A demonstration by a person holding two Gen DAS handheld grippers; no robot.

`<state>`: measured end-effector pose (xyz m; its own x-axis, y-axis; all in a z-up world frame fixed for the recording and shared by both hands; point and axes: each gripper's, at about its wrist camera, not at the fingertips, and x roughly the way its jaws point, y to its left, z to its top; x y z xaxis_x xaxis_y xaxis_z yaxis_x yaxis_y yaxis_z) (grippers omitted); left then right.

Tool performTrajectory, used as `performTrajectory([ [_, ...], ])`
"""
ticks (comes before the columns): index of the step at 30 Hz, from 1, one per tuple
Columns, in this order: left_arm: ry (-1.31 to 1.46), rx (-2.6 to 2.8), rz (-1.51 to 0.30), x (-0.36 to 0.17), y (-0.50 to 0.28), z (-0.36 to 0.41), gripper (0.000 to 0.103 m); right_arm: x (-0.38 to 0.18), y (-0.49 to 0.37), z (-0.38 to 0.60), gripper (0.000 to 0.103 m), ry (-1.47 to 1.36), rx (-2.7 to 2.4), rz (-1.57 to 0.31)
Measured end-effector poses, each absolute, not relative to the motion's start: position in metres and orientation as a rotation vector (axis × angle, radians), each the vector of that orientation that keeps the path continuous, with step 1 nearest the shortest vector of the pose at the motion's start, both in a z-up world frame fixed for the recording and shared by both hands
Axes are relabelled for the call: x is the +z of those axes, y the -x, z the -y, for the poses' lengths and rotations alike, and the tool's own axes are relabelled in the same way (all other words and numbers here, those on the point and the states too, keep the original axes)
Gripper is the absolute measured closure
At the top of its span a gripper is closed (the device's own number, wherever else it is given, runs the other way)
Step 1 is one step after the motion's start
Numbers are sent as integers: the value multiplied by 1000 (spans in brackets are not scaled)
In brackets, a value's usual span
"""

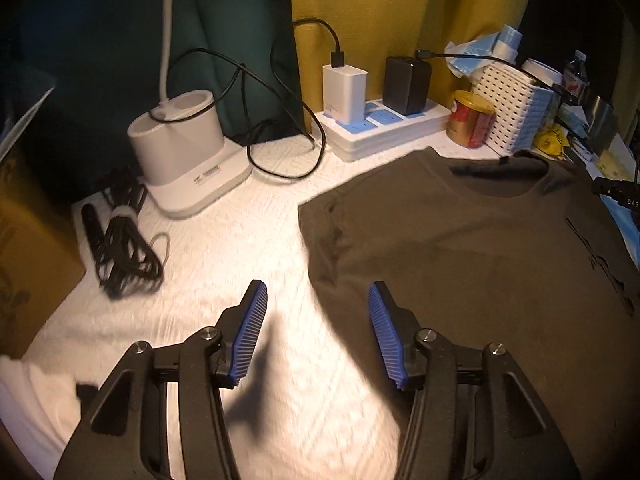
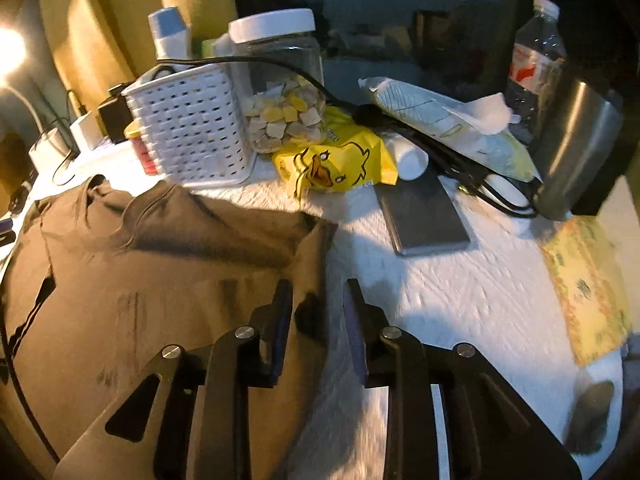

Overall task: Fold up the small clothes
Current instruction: 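Open both tools and move them over the brown T-shirt hem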

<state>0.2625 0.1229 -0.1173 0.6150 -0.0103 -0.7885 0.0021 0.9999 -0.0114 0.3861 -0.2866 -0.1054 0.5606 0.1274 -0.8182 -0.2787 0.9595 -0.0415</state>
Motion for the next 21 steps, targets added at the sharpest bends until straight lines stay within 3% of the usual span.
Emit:
performTrajectory([
  [2, 18, -20, -916, -118, -252, -119, 50, -102, -372, 287, 54, 180, 246, -951],
  [3, 20, -28, -920, -119, -246, -116, 50, -101, -365, 286, 33, 182, 249, -952],
  [4, 21, -33, -923, -119, -240, -113, 50, -100, -356, 286, 26, 184, 254, -952],
  [17, 64, -126, -978, -135, -178, -82, 46, -104, -271, 274, 26, 210, 287, -1000],
  [21, 46, -122, -976, -136, -165, -76, 34, -114, -253, 271, 26, 262, 276, -1030],
])
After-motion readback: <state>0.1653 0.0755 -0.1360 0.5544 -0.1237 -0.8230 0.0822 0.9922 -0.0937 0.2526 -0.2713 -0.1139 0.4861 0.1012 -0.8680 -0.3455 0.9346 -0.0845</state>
